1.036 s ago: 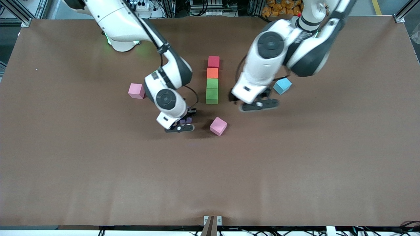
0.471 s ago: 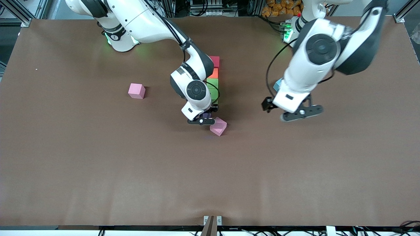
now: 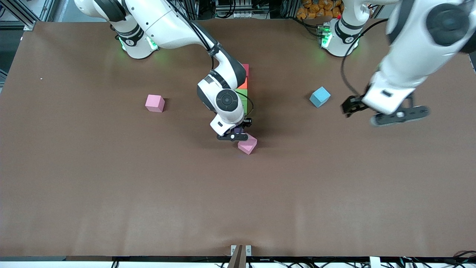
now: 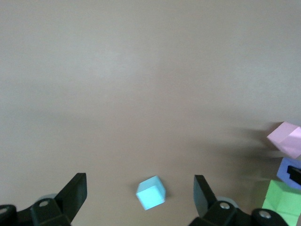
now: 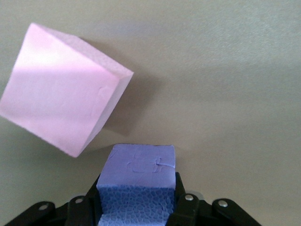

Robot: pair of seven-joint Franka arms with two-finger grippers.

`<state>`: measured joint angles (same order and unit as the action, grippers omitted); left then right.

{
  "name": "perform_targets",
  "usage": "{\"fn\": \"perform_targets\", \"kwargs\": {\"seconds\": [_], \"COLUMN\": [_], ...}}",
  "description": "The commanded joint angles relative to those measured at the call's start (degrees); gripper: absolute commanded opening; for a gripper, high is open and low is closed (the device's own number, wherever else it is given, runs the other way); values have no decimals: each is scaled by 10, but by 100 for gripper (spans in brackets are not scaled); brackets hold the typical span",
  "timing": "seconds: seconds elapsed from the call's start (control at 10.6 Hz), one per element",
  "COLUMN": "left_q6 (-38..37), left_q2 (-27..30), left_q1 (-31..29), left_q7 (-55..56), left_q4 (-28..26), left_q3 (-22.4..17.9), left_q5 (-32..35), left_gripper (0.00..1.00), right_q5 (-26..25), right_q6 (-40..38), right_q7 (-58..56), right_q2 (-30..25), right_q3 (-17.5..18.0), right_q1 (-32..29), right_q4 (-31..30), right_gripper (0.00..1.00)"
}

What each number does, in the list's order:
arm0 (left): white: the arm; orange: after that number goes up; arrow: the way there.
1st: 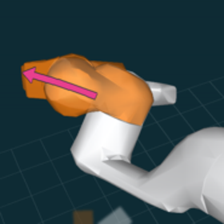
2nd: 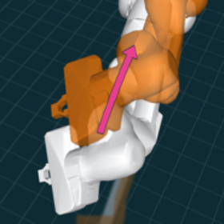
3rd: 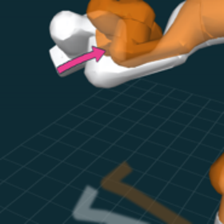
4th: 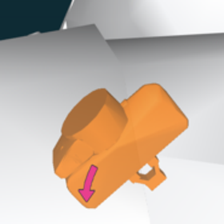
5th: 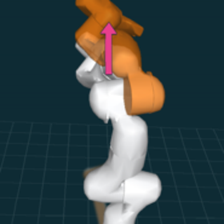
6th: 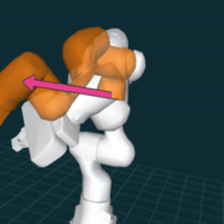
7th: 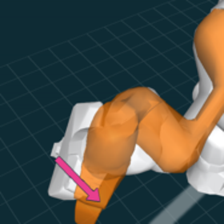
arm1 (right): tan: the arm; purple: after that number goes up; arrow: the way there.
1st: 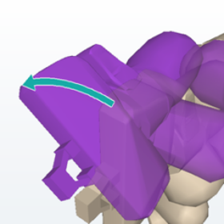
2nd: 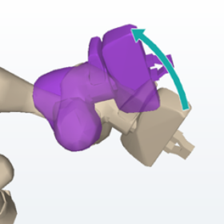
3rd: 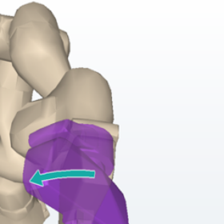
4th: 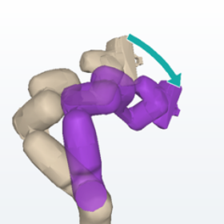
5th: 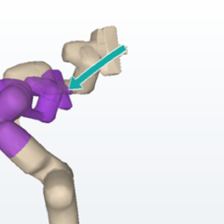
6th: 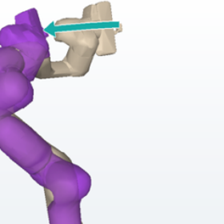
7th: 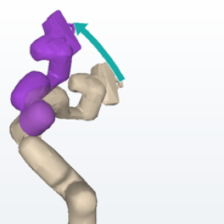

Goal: Arrange blocks into number 1

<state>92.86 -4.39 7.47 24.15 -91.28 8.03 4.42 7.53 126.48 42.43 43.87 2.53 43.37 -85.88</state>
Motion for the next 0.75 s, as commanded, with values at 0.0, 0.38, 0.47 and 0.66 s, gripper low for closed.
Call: {"fn": "perform_targets", "kwargs": {"seconds": [0.0,0.38,0.47,0.66], "left_q6": [-42,-59,-59,-59], "left_q2": [4,27,25,26], "left_q1": [-47,-24,-24,-23], "left_q7": [-31,-109,-124,-125], "left_q4": [32,31,34,34], "left_q3": [4,-84,-96,-98], "left_q5": [-23,-32,-40,-36], "left_gripper": [100,100,100,100], "right_q5": [13,6,6,6], "right_q6": [11,12,12,7], "right_q7": [18,18,18,19], "right_q2": [27,24,21,4], "right_q3": [-2,-2,-3,-6], "right_q1": [18,25,25,17], "right_q4": [19,18,18,18], "right_gripper": [0,100,100,100]}}
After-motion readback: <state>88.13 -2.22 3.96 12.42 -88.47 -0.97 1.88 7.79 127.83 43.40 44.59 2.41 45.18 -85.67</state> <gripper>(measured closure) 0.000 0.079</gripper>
